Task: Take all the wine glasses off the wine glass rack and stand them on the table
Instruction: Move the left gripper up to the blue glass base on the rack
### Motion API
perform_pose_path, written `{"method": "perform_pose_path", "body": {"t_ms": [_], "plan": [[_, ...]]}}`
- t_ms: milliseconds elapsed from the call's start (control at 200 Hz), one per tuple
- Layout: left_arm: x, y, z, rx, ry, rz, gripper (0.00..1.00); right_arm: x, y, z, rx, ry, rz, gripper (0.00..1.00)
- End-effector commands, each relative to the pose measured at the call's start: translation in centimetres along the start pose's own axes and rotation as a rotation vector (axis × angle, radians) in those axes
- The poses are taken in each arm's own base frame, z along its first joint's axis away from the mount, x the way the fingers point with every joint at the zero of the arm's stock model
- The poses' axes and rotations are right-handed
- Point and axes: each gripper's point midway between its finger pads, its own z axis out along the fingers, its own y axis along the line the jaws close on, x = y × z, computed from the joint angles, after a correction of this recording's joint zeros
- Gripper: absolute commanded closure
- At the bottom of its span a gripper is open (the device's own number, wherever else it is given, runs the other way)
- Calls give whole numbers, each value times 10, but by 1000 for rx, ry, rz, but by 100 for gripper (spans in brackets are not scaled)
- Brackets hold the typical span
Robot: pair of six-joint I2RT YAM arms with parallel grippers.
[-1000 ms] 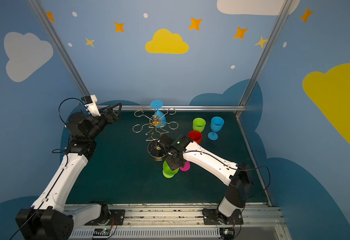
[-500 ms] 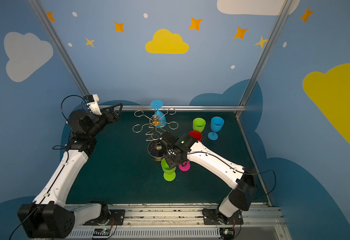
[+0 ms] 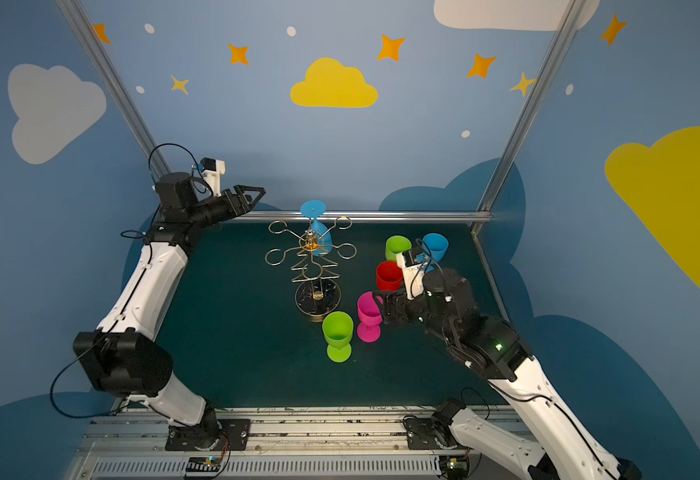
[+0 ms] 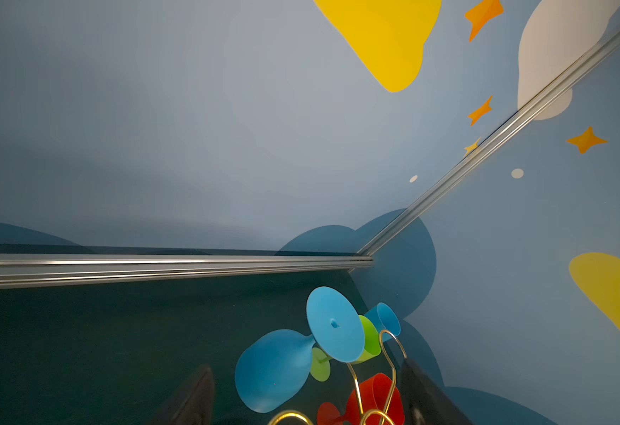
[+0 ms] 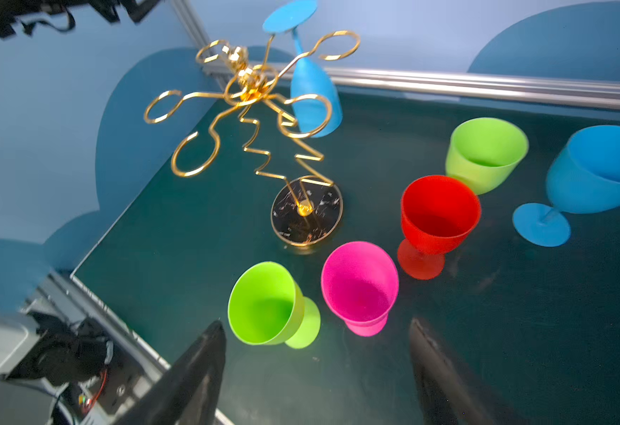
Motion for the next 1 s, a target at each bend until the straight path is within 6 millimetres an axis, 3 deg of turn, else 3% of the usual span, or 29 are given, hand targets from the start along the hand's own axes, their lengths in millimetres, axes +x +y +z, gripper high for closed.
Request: {"method": "perform_pose_path", "body": {"t_ms": [0,145,451,991], "plan": [[16,-3,18,95,130,-63,26,0,-1,6,-22,4,25,22],[22,6,44,85,207,-55,26,3,-8,9,-4,21,35,22],[42,-10,84,139,323,-27,27,5,-12,12,-3,27,51,22],[77,-8,101,72,419,33,33,2,-18,11,2,16,61,22]]}}
